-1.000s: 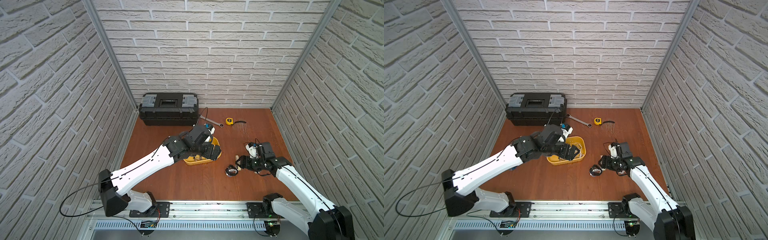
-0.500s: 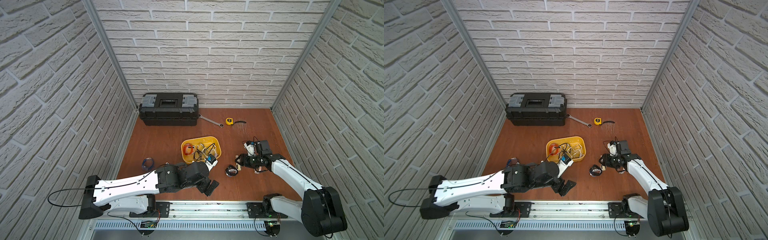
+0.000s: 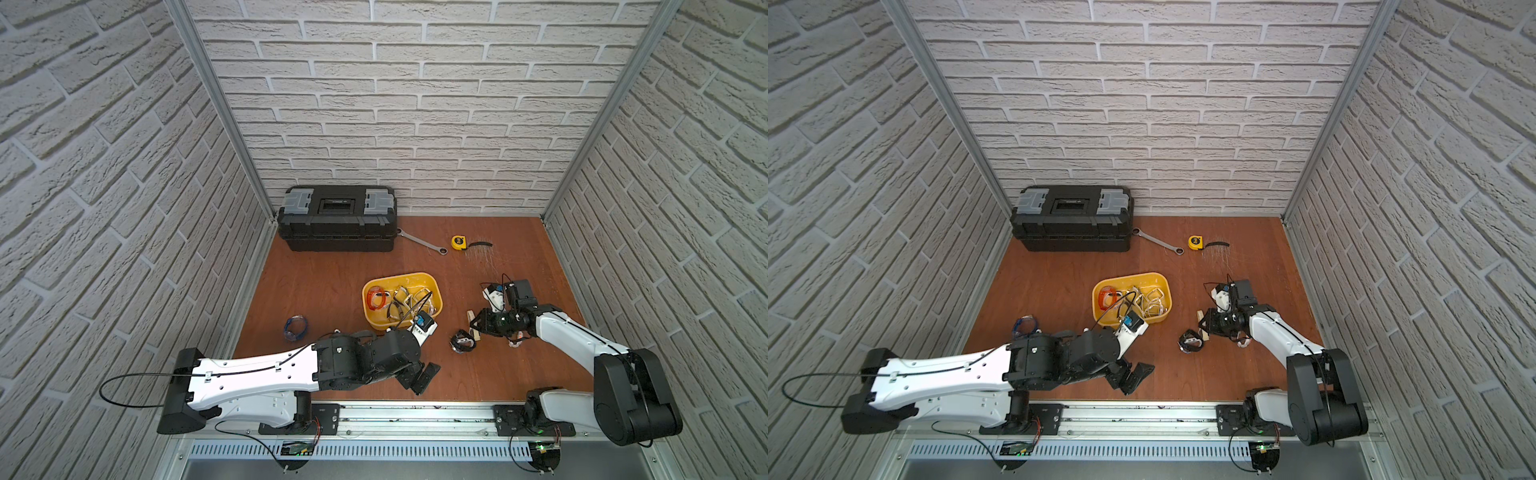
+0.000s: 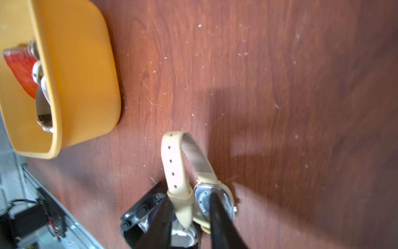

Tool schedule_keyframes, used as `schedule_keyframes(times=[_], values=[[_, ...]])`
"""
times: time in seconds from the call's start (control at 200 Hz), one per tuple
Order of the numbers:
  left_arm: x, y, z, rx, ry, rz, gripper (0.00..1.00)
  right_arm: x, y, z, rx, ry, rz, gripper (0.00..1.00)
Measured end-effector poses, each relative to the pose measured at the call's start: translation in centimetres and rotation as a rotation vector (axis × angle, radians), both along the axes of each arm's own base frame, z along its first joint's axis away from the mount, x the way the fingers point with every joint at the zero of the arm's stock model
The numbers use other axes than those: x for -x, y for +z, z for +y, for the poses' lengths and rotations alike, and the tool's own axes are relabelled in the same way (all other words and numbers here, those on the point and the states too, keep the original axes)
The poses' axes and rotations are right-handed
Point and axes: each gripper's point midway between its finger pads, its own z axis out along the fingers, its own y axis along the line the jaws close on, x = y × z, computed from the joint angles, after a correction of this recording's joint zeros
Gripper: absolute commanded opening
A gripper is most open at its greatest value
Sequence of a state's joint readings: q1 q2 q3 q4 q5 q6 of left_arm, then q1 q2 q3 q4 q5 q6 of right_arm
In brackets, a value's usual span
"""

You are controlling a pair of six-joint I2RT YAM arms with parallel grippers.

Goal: Put the watch into the storage box
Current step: Pick up the watch at the center of the board, then place the watch in the storage box.

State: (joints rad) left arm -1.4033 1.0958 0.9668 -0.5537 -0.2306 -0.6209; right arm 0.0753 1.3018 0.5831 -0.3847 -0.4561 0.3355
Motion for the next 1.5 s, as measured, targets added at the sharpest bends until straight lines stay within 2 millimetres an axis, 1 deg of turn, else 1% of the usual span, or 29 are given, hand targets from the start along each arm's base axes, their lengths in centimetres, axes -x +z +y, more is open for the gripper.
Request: schedule_keyframes(times=[0.055,0.075,0.14,0.17,0.21,0.25,0.34,0.475,0.585,0.72,0.785,0.85,0.96,1.025,1.12,1.17,1.24,1.38,1.5], values=[[-0.1,0.1,0.0,0.002,0.003,-0.003,0.98,-0.1,0.0,0.0,-0.003,0.0,-0.003,0.21],[-0.1,0.2,0.1,0.004,0.004,-0.004,0.98,-0.1,0.1,0.1,-0.005,0.002,-0.005,0.16],[-0.2,0.4,0.2,0.01,0.009,-0.01,0.98,-0.1,0.1,0.2,-0.009,0.007,-0.006,0.11],[-0.2,0.5,0.2,0.013,0.011,-0.012,0.98,-0.1,0.0,0.2,-0.012,0.007,-0.004,0.06],[-0.2,0.6,0.3,0.017,0.013,-0.015,0.98,-0.1,-0.1,0.3,-0.016,0.008,0.0,0.04],[-0.3,0.8,0.4,0.022,0.015,-0.017,0.98,-0.1,-0.2,0.3,-0.019,0.01,0.005,0.02],[-0.4,1.1,0.5,0.03,0.021,-0.024,0.98,0.0,-0.4,0.3,-0.019,0.011,0.013,0.02],[-0.7,1.1,1.0,0.028,0.039,-0.036,0.98,0.1,0.2,0.2,-0.006,0.013,0.014,0.02],[-1.0,1.1,1.4,0.019,0.059,-0.052,0.98,-0.3,2.2,0.1,0.015,0.02,-0.021,0.02],[-1.7,1.2,2.1,0.016,0.101,-0.075,0.98,-1.6,6.5,0.6,0.047,0.041,-0.102,0.02],[-2.2,1.2,2.7,0.015,0.132,-0.087,0.98,-2.3,8.7,1.6,0.062,0.072,-0.142,0.02],[-2.7,1.1,3.6,0.018,0.167,-0.098,0.98,-2.7,10.7,3.1,0.079,0.118,-0.168,0.02],[-3.5,0.9,5.4,0.03,0.232,-0.112,0.98,-3.5,13.4,7.0,0.106,0.227,-0.188,0.02],[-3.8,1.0,6.5,0.042,0.267,-0.117,0.98,-4.3,14.2,9.3,0.119,0.283,-0.188,0.02],[-4.2,1.4,7.9,0.067,0.314,-0.125,0.98,-5.7,14.0,12.3,0.156,0.346,-0.162,0.02],[-4.4,1.7,8.4,0.08,0.331,-0.129,0.98,-6.5,13.5,13.7,0.17,0.371,-0.146,0.02],[-4.5,2.1,9.0,0.097,0.349,-0.134,0.98,-7.5,12.5,15.2,0.186,0.393,-0.121,0.02],[-4.7,2.1,9.6,0.097,0.374,-0.135,0.98,-9.7,10.4,17.1,0.236,0.425,-0.081,0.02],[-4.7,1.8,9.8,0.082,0.387,-0.132,0.98,-11.9,9.2,18.1,0.294,0.442,-0.074,0.02]])
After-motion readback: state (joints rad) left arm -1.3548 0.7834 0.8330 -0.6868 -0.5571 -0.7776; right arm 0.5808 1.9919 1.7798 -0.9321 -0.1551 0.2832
